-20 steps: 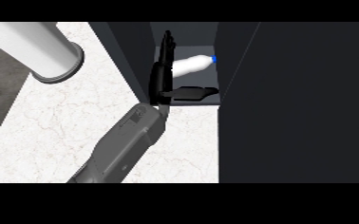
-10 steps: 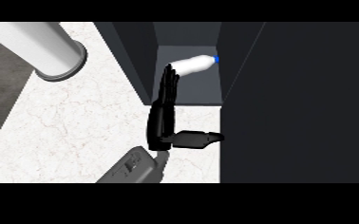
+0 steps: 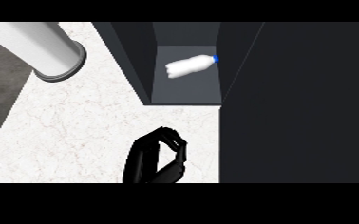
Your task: Pick up the bottled water, place it into the cabinet and close the cabinet
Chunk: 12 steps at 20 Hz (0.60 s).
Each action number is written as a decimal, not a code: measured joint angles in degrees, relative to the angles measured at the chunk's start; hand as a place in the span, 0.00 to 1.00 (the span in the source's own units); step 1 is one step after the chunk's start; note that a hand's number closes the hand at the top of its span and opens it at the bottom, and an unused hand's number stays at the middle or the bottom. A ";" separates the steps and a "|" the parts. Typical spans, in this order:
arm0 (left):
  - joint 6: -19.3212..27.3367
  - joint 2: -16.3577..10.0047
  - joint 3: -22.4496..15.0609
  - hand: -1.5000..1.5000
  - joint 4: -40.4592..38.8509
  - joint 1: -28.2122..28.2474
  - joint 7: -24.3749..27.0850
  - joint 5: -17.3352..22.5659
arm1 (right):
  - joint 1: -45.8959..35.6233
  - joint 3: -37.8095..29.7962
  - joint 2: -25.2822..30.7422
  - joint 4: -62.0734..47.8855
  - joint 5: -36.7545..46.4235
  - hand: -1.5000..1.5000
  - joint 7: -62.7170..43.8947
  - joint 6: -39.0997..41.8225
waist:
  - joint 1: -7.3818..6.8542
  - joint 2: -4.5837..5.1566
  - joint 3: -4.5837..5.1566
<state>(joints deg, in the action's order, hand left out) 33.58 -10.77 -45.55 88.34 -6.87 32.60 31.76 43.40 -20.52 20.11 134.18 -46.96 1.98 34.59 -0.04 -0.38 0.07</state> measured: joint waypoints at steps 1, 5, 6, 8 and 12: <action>-0.45 -1.46 -0.25 1.00 1.43 1.32 -0.03 -0.10 | 0.18 0.73 -0.05 0.04 0.08 1.00 -0.22 0.58 | 0.01 0.00 0.00; -1.58 -7.82 -0.10 1.00 7.85 6.49 -0.11 -0.35 | 1.29 2.17 0.29 0.05 0.35 1.00 -0.62 3.68 | 0.00 -0.05 0.01; -1.90 -9.30 0.13 1.00 9.22 7.58 -0.20 -0.23 | 1.34 2.67 0.93 0.01 0.44 1.00 -0.99 4.79 | -0.09 -0.07 0.01; -2.65 -12.39 0.82 1.00 11.70 9.86 0.09 -0.10 | 1.14 3.66 2.23 0.06 0.57 1.00 -1.77 6.17 | -0.34 -0.07 0.04; -5.79 -18.17 4.60 1.00 14.65 13.54 1.57 1.81 | 2.00 5.91 2.62 0.36 0.87 1.00 -1.59 10.10 | 0.11 -0.20 0.11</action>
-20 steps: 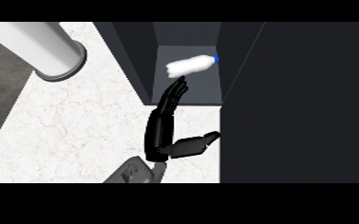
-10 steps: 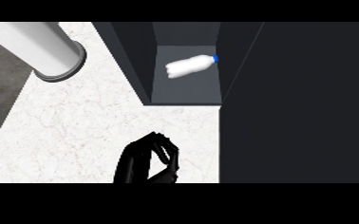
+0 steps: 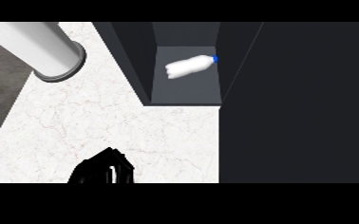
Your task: Pick up the bottled water, place it into the cabinet and close the cabinet
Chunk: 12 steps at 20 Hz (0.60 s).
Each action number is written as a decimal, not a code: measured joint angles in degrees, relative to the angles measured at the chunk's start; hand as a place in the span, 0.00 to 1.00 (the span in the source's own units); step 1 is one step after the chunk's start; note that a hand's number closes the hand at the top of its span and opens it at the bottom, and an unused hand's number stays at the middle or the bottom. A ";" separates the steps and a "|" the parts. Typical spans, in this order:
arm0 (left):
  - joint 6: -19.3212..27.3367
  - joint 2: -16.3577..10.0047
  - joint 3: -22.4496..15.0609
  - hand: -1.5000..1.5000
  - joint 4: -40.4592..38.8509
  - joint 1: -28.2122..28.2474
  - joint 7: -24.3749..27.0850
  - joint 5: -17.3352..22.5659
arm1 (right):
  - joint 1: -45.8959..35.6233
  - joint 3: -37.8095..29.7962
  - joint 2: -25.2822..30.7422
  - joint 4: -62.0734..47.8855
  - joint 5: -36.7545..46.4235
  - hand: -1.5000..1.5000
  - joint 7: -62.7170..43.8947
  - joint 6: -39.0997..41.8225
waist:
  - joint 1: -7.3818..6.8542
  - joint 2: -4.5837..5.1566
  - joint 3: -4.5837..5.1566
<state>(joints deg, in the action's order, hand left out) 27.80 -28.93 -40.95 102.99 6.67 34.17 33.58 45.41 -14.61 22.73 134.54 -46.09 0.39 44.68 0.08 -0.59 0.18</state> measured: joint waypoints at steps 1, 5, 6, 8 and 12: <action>-0.89 -1.23 1.32 1.00 0.67 0.56 0.26 0.78 | -0.25 0.36 -0.10 0.10 0.05 1.00 0.31 0.45 | 0.07 0.00 0.02; -4.13 -5.12 4.71 0.00 3.83 4.23 1.79 3.51 | 0.26 1.87 -0.66 0.57 0.31 1.00 1.09 2.04 | 0.39 -0.18 0.12; -4.90 -5.95 5.49 0.00 4.67 5.07 1.96 4.32 | -0.09 1.91 -0.46 0.66 0.36 1.00 1.37 2.39 | 0.34 -0.23 0.16; -6.19 -7.86 7.29 0.00 6.16 6.86 2.46 5.62 | -0.07 3.10 -0.40 0.82 0.53 1.00 1.28 2.98 | 0.25 -0.35 0.22; -8.09 -11.42 11.20 0.00 8.85 10.20 3.20 8.06 | -0.76 6.29 -0.01 1.00 0.90 1.00 0.32 3.36 | -0.45 -0.41 0.31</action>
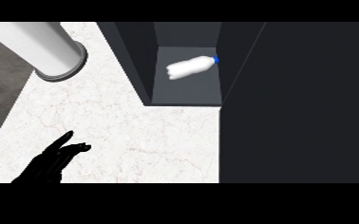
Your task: Pick up the bottled water, place it into the cabinet and close the cabinet
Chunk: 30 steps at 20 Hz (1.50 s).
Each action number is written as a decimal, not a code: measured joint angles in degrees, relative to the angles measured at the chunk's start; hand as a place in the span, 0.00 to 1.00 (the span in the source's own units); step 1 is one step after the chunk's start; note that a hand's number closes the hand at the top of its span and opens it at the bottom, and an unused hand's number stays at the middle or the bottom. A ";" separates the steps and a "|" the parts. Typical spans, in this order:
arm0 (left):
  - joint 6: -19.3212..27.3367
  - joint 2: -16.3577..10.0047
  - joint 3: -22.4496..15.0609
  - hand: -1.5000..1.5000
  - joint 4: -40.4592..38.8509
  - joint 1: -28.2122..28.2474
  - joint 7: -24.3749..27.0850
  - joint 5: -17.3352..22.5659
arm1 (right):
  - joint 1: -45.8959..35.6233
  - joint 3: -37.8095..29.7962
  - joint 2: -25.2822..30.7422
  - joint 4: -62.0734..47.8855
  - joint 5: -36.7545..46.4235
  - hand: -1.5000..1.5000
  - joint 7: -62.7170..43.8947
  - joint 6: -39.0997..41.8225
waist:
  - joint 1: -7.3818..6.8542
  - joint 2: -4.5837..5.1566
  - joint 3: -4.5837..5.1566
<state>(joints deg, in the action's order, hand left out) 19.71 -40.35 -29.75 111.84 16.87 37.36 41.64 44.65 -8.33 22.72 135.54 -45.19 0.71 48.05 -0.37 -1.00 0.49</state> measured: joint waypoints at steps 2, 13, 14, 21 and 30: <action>-0.76 -1.43 1.92 0.00 0.62 1.31 0.38 1.01 | -0.76 1.86 0.11 0.06 0.25 1.00 -0.61 0.16 | -0.14 -0.08 0.08; -6.02 -7.37 8.50 0.00 4.00 8.79 1.69 5.81 | -8.88 10.94 2.64 -0.02 1.74 1.00 -5.50 -0.17 | -1.61 -0.75 0.53; -6.35 -7.80 9.08 0.00 4.22 9.31 1.72 6.21 | -9.97 11.66 2.85 -0.04 1.89 1.00 -6.01 -0.36 | -1.64 -0.83 0.56; -8.85 -10.16 11.98 0.00 4.46 13.15 2.39 8.07 | -17.35 17.67 3.38 -0.41 2.94 1.00 -10.50 -4.07 | -2.14 -1.22 0.86; -12.93 -13.30 16.19 0.00 4.30 17.25 3.57 10.02 | -27.62 26.84 0.77 -1.11 4.32 1.00 -17.44 -13.64 | -3.14 -1.21 0.93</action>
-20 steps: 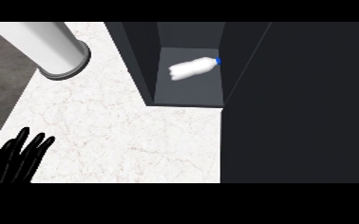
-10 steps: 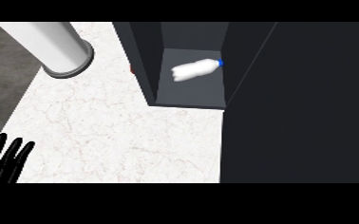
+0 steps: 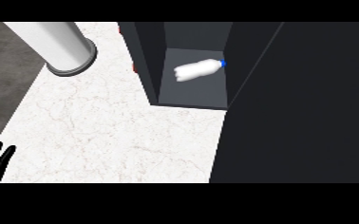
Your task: Pick up the bottled water, place it into the cabinet and close the cabinet
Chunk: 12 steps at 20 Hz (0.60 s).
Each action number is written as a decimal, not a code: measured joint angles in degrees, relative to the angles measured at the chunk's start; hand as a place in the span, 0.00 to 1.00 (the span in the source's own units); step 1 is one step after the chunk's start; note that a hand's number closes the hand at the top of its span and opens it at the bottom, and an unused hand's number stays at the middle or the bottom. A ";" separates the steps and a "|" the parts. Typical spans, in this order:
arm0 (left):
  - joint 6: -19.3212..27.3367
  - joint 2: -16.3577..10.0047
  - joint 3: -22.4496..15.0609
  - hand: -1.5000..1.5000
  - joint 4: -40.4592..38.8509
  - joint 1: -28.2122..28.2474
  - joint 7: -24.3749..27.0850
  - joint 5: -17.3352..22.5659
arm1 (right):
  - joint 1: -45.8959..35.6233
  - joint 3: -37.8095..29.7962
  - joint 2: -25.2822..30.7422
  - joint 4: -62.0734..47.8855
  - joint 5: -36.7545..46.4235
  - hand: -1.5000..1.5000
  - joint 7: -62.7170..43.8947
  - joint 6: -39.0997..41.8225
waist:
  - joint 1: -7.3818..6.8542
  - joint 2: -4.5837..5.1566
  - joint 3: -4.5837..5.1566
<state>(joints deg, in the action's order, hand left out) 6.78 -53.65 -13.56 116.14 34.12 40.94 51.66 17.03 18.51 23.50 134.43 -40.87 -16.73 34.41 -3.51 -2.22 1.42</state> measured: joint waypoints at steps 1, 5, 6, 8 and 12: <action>-0.48 -0.27 0.54 0.00 -0.11 0.34 0.17 0.27 | -1.36 1.05 -0.49 -0.11 0.17 1.00 -0.84 -1.18 | -0.18 0.00 0.01; -2.48 -1.33 2.34 0.00 -0.09 1.60 0.64 1.32 | -7.74 5.20 -3.15 -0.57 0.86 1.00 -4.31 -6.40 | -0.99 0.12 -0.04; -2.97 -1.42 2.61 0.00 -0.22 2.04 0.82 1.55 | -9.26 5.98 -3.90 -0.70 1.04 1.00 -5.20 -7.86 | -1.04 0.13 -0.06; -3.86 -1.77 3.49 0.00 -0.45 2.67 1.13 2.00 | -12.57 6.64 -5.21 -1.23 1.73 1.00 -6.90 -10.60 | -1.26 0.22 -0.10; -5.83 -2.66 5.08 0.00 -0.58 4.06 1.90 2.39 | -19.11 7.37 -8.58 -2.71 5.30 1.00 -9.93 -16.45 | -2.25 0.36 -0.19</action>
<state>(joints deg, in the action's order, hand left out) 0.95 -56.32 -8.47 115.56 38.18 42.84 54.05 -2.07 25.88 14.92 131.72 -35.57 -26.67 17.96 -5.76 -1.86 1.23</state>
